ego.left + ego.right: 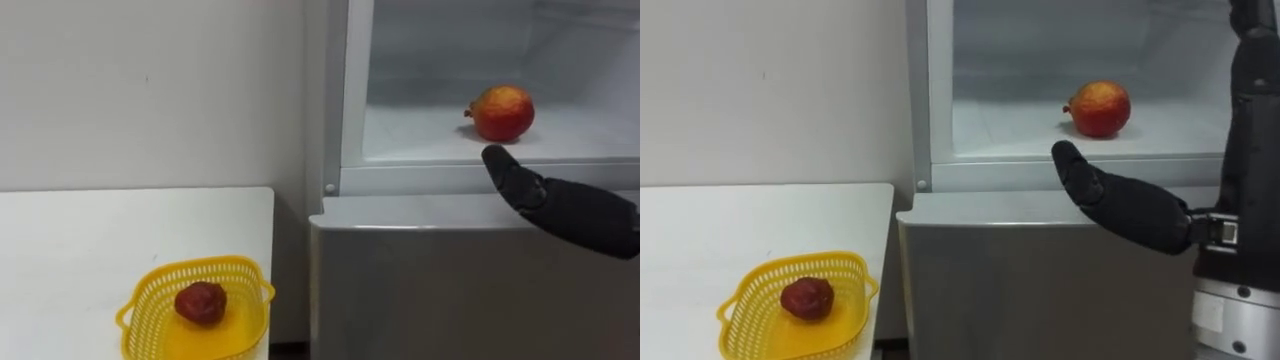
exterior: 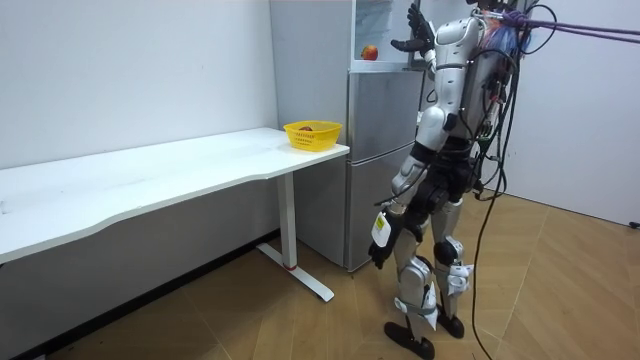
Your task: Retrieve from the upper fridge
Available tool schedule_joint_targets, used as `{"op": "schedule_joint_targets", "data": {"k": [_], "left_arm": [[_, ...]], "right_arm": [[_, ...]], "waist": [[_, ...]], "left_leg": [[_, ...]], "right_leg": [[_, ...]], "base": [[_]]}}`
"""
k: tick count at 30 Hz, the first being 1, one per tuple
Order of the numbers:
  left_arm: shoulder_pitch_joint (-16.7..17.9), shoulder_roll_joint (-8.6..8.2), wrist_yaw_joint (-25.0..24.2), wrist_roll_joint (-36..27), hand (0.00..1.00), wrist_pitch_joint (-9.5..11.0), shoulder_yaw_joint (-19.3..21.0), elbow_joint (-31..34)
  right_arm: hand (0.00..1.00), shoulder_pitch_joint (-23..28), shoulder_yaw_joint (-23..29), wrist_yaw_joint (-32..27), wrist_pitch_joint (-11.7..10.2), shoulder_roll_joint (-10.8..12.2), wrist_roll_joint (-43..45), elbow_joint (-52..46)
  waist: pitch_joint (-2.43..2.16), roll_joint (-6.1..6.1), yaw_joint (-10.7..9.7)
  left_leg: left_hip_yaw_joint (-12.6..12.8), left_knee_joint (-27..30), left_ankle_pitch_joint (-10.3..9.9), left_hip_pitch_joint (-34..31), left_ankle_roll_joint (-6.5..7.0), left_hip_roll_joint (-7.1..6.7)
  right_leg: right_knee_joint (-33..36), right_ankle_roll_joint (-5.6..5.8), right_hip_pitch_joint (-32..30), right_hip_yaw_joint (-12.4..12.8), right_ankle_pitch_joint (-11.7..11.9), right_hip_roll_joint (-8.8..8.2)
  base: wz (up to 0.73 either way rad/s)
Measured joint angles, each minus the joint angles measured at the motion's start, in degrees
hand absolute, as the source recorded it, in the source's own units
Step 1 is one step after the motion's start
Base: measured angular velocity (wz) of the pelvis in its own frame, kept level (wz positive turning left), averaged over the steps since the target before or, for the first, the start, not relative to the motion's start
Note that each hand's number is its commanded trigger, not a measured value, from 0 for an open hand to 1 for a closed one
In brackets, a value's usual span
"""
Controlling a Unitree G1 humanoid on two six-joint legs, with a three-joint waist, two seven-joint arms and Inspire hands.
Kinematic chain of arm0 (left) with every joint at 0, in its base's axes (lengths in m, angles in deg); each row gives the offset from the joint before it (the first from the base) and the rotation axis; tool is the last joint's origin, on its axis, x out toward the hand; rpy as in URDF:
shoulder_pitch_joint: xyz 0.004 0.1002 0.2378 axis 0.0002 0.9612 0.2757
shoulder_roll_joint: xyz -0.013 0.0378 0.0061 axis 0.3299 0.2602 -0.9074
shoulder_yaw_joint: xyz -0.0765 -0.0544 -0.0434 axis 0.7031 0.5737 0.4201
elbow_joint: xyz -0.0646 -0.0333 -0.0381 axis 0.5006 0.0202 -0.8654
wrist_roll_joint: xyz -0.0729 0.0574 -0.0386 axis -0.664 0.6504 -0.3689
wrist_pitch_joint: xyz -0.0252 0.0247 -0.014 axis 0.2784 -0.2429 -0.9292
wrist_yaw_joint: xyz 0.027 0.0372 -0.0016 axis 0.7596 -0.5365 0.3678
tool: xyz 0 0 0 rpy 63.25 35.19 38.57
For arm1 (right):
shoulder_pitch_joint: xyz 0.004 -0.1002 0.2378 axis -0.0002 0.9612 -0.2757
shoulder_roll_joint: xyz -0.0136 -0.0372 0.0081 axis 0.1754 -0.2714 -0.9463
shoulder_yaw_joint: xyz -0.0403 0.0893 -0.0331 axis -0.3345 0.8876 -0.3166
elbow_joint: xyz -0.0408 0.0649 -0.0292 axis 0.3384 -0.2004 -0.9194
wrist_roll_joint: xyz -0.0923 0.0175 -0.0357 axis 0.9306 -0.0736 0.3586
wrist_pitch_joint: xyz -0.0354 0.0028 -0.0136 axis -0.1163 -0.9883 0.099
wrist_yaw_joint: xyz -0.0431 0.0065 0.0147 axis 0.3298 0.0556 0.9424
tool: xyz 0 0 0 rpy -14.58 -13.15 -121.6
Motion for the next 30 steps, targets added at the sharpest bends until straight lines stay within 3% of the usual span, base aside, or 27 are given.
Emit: {"op": "schedule_joint_targets", "data": {"k": [4,8,13,16,20,23,30], "left_arm": [[0.25,0.24,-1.46,0.12,0.0,0.0,1.07,0.46],[0.22,0.29,-1.5,1.03,0.0,0.0,1.66,0.46],[0.29,0.51,-1.58,0.99,0.0,0.0,1.65,0.6],[0.12,0.86,-1.61,1.0,0.0,0.0,1.66,0.6],[-0.06,1.39,-1.4,1.07,0.0,0.01,2.1,0.61],[0.07,1.59,-1.4,1.09,0.0,0.0,3.4,0.69],[0.73,1.66,-1.49,1.08,0.0,-0.45,4.49,2.66]], "right_arm": [[0.0,-0.02,0.17,0.01,0.0,-0.4,-0.9,0.0],[0.0,-1.53,1.02,0.44,0.04,-2.97,-3.25,3.53],[0.0,-4.93,2.54,1.69,2.03,-5.0,-4.45,8.72],[0.0,-7.17,2.24,2.51,3.75,-7.07,-4.53,8.96],[0.0,-9.69,2.23,3.3,3.9,-10.09,-5.59,9.93],[0.0,-10.74,2.28,3.73,4.08,-10.64,-5.54,11.05],[0.0,-14.35,2.29,4.64,6.2,-10.92,-7.19,14.77]], "waist": [[-0.08,-0.13,0.02],[-0.14,-0.38,0.09],[-0.02,-0.66,0.06],[0.18,-1.16,0.15],[0.19,-2.6,0.83],[0.24,-3.48,1.39],[0.14,-3.77,1.65]], "left_leg": [[0.0,0.04,-0.01,-0.05,0.01,-0.01],[0.01,0.06,-0.01,-0.03,0.01,-0.04],[0.07,0.21,0.0,-0.29,0.01,0.0],[0.24,0.23,0.01,-0.35,-0.01,0.05],[0.1,0.68,0.01,-0.77,-0.01,0.06],[0.07,0.71,0.0,-0.99,0.01,0.05],[-0.71,0.76,-0.05,-1.94,0.16,-0.11]], "right_leg": [[-0.01,0.0,-0.01,-0.09,0.0,0.04],[0.02,0.0,0.11,-0.04,0.0,0.03],[0.08,0.0,-0.1,-0.02,0.0,0.03],[0.09,0.0,-0.36,-0.02,0.0,0.08],[0.01,-0.01,-0.64,-0.13,0.01,0.12],[0.01,0.0,-0.77,-0.35,0.01,0.07],[0.03,0.1,-0.89,-1.78,0.07,-0.14]], "base": [[0.0],[0.0],[0.0],[0.0],[0.01],[0.0],[0.07]]}}
